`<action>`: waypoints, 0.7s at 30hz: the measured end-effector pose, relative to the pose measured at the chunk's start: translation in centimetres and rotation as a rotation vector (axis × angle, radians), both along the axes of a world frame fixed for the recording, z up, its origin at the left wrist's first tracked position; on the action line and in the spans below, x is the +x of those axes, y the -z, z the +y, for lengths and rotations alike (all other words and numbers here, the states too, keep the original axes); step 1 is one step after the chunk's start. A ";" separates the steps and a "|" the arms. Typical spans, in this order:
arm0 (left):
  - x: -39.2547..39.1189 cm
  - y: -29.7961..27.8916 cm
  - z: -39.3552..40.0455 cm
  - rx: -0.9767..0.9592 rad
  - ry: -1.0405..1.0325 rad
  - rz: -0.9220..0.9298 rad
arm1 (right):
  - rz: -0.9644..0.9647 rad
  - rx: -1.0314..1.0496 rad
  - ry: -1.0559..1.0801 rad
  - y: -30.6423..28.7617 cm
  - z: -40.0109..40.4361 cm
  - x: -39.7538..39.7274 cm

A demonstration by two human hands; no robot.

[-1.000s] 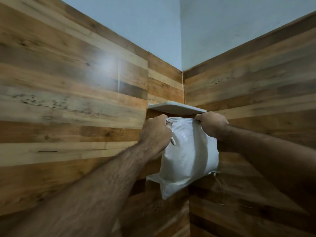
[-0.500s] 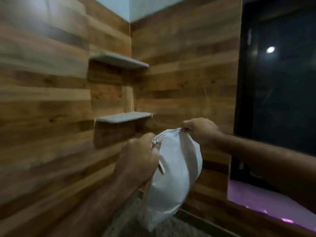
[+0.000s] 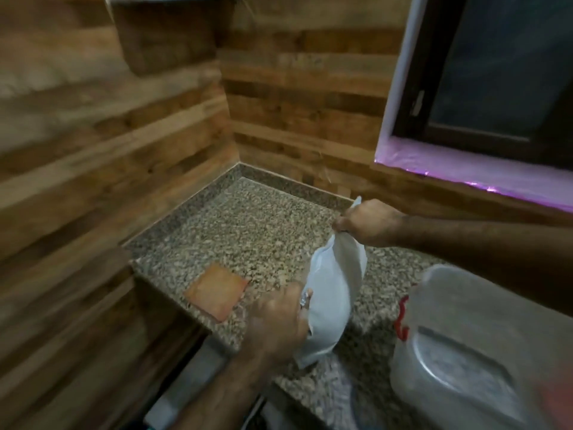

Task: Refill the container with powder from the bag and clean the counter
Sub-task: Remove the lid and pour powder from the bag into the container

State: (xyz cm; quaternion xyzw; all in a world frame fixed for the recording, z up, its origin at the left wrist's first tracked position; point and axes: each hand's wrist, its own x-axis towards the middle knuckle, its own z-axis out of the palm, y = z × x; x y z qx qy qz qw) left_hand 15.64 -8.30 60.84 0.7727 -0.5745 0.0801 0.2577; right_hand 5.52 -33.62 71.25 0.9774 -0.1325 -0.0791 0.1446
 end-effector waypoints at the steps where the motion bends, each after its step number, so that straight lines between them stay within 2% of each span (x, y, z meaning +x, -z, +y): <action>1: -0.6 1.2 0.3 0.041 -0.012 0.006 | 0.038 -0.004 -0.015 1.2 0.2 -0.4; 5: -2.1 5.0 2.2 0.207 -0.019 0.072 | 0.070 -0.015 -0.054 5.0 0.8 -0.7; 8: -2.0 6.6 3.0 0.192 -0.030 0.086 | 0.049 -0.031 -0.061 5.9 1.0 -0.4; 12: -2.2 7.1 3.6 0.144 -0.074 0.264 | 0.032 -0.026 -0.063 7.1 1.7 -0.7; 16: -2.4 5.7 4.7 0.115 -0.158 0.551 | -0.150 0.139 0.074 6.4 4.3 -2.3; 21: -3.0 6.5 6.5 0.014 -0.127 0.635 | 0.024 0.601 -0.015 6.4 10.3 -5.0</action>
